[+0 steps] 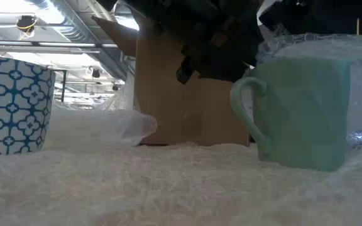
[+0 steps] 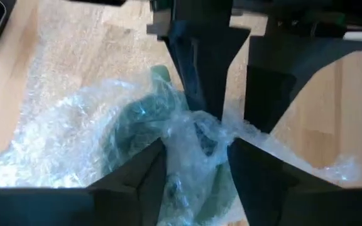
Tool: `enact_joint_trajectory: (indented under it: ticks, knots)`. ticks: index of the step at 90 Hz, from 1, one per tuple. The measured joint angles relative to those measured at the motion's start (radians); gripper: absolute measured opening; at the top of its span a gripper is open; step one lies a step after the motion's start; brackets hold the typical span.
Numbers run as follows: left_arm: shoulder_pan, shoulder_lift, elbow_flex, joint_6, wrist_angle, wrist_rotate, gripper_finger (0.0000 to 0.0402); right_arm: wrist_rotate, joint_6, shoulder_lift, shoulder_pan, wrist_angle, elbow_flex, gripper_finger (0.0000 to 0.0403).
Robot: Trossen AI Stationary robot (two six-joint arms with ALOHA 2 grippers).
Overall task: Wrap mug
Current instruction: Wrap the green mug with the bubble wrap
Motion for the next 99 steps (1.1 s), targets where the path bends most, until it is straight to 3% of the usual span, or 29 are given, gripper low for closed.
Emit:
enact_joint_trajectory:
  ticks: [18, 24, 63, 99]
  knots:
    - [0.0, 0.0, 0.0, 0.0, -0.002, 0.003, 0.0131, 0.0, 0.006, 0.0, -0.002, 0.074, -0.079, 0.0022]
    - [0.0, -0.001, 0.0, 0.0, -0.002, 0.003, 0.0131, -0.003, 0.007, 0.0, -0.002, 0.105, -0.106, 0.0006]
    - [-0.001, -0.005, 0.051, 0.03, 0.006, 0.025, 0.0131, -0.024, 0.054, 0.047, -0.001, 0.144, -0.138, 0.0004]
    - [0.0, 0.067, 0.054, -0.059, 0.006, 0.019, 0.0131, -0.033, 0.05, 0.042, 0.0, 0.133, -0.119, 0.0004]
